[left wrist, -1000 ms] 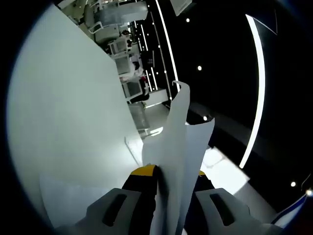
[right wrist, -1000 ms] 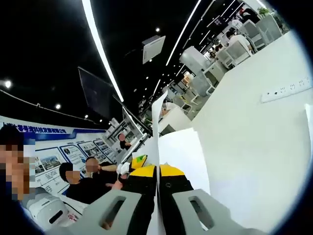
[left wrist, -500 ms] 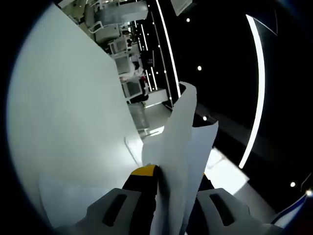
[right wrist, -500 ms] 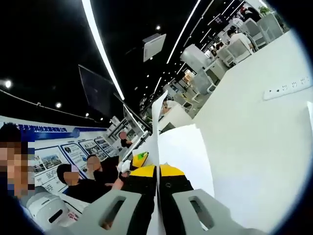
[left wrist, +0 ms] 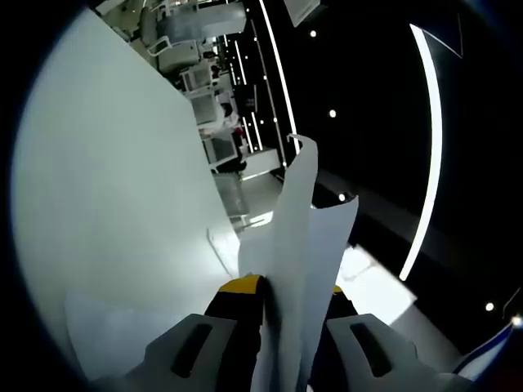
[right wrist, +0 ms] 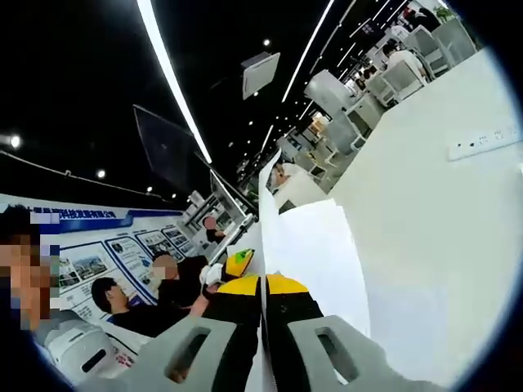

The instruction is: Organize the stack of printing papers by aligning and flattening the scattered papers on the table

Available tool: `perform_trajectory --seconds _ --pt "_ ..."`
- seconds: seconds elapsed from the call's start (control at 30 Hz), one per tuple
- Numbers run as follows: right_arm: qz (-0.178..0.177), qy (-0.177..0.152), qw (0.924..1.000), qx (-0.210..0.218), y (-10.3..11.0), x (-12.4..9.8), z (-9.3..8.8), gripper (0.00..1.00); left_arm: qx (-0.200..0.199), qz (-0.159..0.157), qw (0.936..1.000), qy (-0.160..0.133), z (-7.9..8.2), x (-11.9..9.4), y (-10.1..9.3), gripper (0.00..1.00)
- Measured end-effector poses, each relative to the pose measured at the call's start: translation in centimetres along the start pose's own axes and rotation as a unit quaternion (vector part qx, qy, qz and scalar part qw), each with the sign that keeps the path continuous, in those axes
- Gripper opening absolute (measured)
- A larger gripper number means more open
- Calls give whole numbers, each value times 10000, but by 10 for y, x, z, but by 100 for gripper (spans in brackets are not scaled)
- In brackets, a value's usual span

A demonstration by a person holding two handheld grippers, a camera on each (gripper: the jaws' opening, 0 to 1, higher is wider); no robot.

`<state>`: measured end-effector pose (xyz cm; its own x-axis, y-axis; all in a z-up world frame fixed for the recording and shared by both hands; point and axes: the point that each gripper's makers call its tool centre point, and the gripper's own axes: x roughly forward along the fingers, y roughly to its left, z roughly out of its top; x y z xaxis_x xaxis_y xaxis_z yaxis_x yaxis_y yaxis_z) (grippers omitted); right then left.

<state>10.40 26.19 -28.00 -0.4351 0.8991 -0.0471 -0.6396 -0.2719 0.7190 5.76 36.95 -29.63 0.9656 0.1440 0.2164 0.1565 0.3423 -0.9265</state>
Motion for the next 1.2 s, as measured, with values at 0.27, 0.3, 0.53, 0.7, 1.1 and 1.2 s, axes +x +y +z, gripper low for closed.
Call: perform_trajectory --seconds 0.27,0.3,0.53,0.7,1.1,1.2 --pt "142 6 9999 -52 6 7 5 0 3 -24 10000 20 -2 1 -2 20" --pt "154 14 9999 -56 7 8 4 0 -5 -23 10000 28 -3 1 -2 20" --pt "133 19 9999 -24 6 9 0 0 4 -35 10000 7 -2 1 -4 20" --pt "128 -5 9999 -7 6 7 -1 0 -9 -38 10000 -6 -2 1 -5 20" --pt "149 -19 9999 59 6 10 -6 0 27 -38 10000 29 -4 2 -6 20" --pt "159 -12 9998 72 8 11 -7 0 31 -36 10000 27 -4 1 -6 20"
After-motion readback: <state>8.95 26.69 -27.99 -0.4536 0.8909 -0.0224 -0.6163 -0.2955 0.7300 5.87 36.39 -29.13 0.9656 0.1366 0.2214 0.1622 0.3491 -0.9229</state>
